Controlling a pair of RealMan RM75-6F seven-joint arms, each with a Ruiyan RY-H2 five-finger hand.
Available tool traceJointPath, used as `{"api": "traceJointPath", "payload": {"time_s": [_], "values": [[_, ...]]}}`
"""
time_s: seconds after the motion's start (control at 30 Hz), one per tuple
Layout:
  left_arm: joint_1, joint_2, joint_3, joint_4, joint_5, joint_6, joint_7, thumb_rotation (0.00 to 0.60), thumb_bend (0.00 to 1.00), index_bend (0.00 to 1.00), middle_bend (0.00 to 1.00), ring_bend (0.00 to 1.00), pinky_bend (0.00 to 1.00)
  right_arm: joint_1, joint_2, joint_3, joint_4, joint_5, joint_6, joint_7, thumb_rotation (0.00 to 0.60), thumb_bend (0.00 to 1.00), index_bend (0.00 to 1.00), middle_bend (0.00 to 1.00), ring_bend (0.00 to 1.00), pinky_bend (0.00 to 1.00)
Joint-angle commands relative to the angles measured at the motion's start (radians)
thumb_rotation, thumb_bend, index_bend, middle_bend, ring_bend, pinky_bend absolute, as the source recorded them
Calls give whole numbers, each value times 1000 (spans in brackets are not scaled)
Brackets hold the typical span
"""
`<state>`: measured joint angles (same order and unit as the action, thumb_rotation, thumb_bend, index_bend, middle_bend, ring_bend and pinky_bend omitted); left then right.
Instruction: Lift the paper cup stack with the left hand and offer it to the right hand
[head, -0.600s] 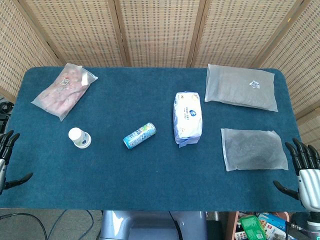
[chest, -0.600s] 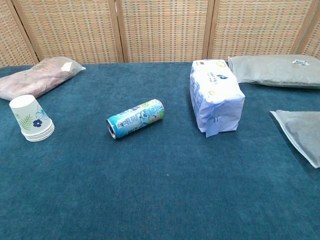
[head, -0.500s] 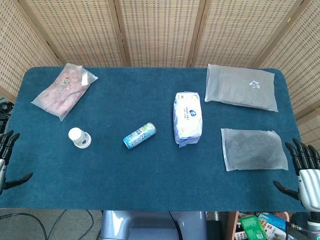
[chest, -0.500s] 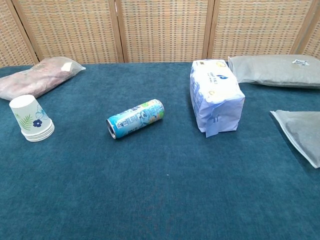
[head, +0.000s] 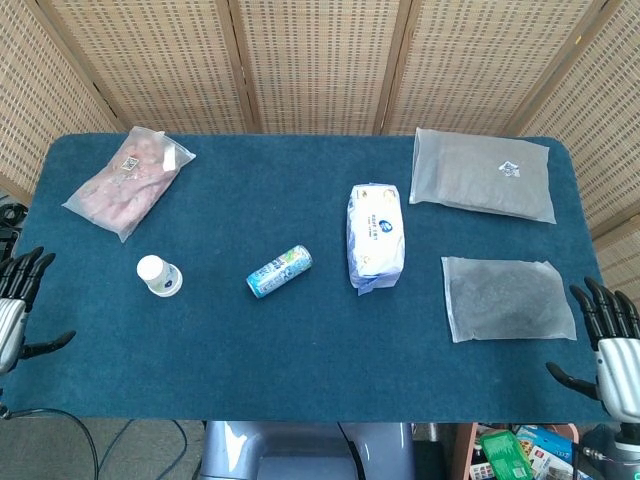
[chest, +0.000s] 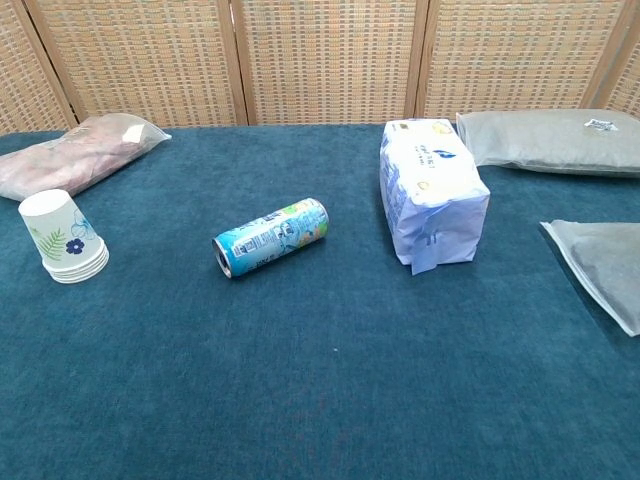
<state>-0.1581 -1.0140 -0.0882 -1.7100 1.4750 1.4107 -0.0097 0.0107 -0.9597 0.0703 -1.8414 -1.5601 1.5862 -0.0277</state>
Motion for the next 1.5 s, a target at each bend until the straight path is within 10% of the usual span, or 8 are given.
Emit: {"api": "traceJointPath", "payload": {"time_s": [0.03, 0.27, 0.6, 1.5], "values": [[-103, -72, -43, 129, -12, -118, -61, 600, 96, 0, 3, 52, 117, 3, 1, 3, -1, 10, -7, 4, 600, 0, 0, 0, 0, 0], [-240, -198, -75, 304, -6, -260, -153, 600, 96, 149, 202, 217, 269, 15, 1, 0, 1, 23, -41, 10, 600, 0, 0, 0, 0, 0], [-352, -341, -49, 509, -11, -408, -193, 600, 95, 181, 214, 232, 289, 27, -6, 5, 7, 60, -75, 16, 600, 0, 0, 0, 0, 0], [-395, -466, -14, 725, -17, -395, -235, 600, 96, 430, 416, 403, 417, 31, 22, 4, -6, 66, -88, 75, 600, 0, 0, 0, 0, 0]]}}
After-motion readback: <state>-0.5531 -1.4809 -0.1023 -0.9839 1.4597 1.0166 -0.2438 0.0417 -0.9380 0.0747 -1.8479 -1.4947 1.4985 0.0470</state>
